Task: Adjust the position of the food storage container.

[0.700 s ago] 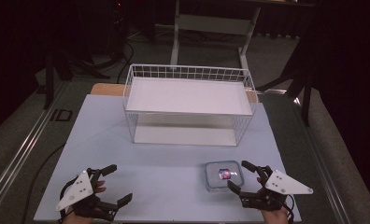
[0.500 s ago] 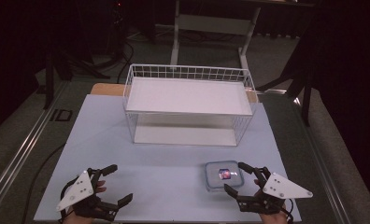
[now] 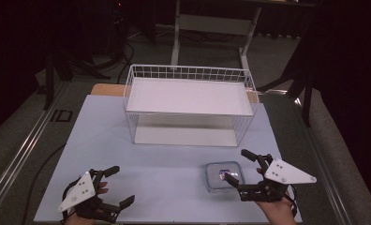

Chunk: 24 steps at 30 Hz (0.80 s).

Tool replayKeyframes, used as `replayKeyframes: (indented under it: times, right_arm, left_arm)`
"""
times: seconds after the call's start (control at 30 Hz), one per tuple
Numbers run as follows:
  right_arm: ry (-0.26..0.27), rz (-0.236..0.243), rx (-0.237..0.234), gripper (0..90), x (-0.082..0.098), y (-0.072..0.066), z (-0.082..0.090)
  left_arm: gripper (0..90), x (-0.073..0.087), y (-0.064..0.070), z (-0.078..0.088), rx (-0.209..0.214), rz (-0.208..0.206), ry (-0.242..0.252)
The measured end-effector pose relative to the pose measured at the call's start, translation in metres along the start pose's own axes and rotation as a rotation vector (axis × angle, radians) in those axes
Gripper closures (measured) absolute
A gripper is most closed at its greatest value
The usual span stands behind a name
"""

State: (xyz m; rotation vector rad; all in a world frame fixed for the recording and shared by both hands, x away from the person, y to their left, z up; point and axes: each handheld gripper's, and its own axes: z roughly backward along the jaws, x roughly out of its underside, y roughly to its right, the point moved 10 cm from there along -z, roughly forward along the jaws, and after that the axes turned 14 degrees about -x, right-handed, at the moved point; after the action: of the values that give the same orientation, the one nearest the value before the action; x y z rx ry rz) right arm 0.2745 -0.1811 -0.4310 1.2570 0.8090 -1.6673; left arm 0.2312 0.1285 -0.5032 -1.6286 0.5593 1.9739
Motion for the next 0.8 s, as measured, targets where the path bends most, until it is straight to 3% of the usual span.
replayKeyframes:
  times: [0.2,0.4,0.77,0.8]
  right_arm:
    - [-0.039,-0.012,0.044,15.4,0.004,0.022,-0.001]
    - [-0.049,-0.058,0.077,27.4,0.016,0.047,0.001]
    - [-0.128,-0.125,0.160,51.8,0.060,0.080,0.010]
    - [-0.141,-0.156,0.171,57.1,0.071,0.085,0.013]
  left_arm:
    - [1.5,0.000,0.000,-0.001,0.002,0.001,0.000]
    - [1.5,0.000,-0.001,-0.001,0.000,0.005,0.000]
    - [1.6,0.002,0.000,-0.002,0.004,-0.003,-0.009]
    - [1.6,0.002,0.001,-0.003,0.006,-0.001,-0.010]
